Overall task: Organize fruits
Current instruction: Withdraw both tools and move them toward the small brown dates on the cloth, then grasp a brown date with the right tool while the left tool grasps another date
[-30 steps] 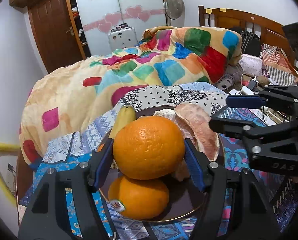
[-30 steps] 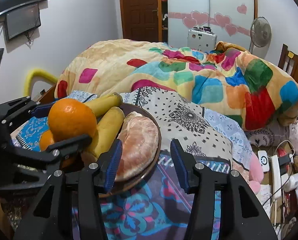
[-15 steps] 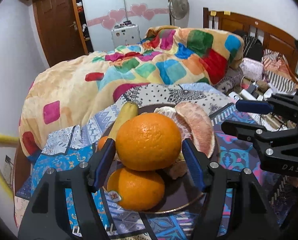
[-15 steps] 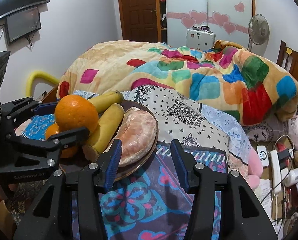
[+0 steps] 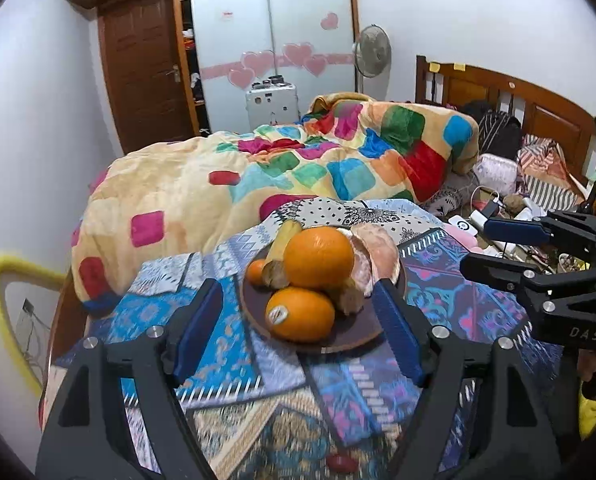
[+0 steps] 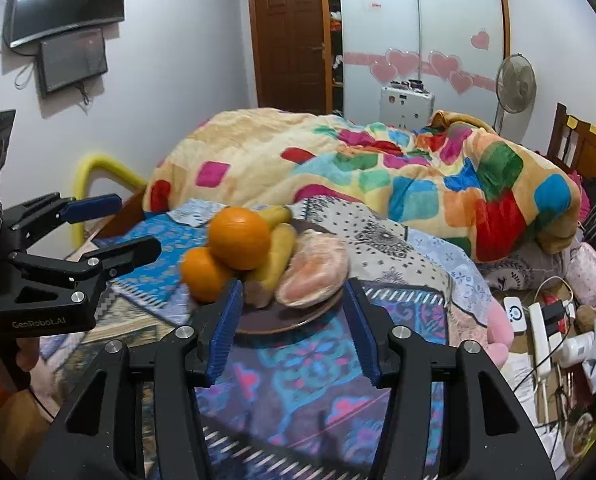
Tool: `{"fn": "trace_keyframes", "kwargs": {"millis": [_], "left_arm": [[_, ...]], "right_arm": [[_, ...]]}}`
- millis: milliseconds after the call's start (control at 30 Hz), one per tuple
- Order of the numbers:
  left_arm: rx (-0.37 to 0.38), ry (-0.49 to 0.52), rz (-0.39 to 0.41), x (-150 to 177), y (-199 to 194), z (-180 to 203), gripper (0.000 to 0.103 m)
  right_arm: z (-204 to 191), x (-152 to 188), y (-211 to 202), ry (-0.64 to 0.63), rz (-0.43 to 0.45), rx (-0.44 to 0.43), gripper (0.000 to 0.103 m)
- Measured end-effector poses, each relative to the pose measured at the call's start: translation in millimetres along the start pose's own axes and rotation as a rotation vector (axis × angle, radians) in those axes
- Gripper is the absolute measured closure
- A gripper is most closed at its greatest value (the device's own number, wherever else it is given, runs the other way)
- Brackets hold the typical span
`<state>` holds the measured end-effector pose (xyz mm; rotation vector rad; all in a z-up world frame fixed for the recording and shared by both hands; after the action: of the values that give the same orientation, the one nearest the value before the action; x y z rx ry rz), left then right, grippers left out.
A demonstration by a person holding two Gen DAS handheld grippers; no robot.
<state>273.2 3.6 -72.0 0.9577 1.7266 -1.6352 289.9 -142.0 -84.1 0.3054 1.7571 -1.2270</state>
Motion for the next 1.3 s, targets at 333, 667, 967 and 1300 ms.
{"fn": "trace_keyframes", "kwargs": {"millis": [333,667,967,1300], "left_arm": [[0.017,-0.057,-0.013,55,-42,-8,0.025],[0.034,-0.104,-0.043,104,-48,-13,0.025],[0.014,-0.123,-0.061,125,-36,-21,0.025],[0.033,-0.118,-0.085,141,-27,-13,0.025]], "right_arm": [[-42,38,-22,-0.024,-0.005,-0.015,0.048],[-61,84,-6,-0.032,-0.075,-0.039,0.048],[-73,112,24,-0.05,-0.149,-0.05,0.048],[-76,120,33,-0.078,-0.141,-0.015,0.059]]}}
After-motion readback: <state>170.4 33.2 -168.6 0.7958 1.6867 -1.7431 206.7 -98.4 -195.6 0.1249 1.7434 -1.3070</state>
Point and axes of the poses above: each gripper's, at about its wrist camera, not at the fingertips, and y roughly the way its jaws point, z to its right, x to its underside, the point moved 5 cm from there along y, roughly the way its jaws point, and after that the axes turned 2 degrees about -x, right-handed, at the moved point
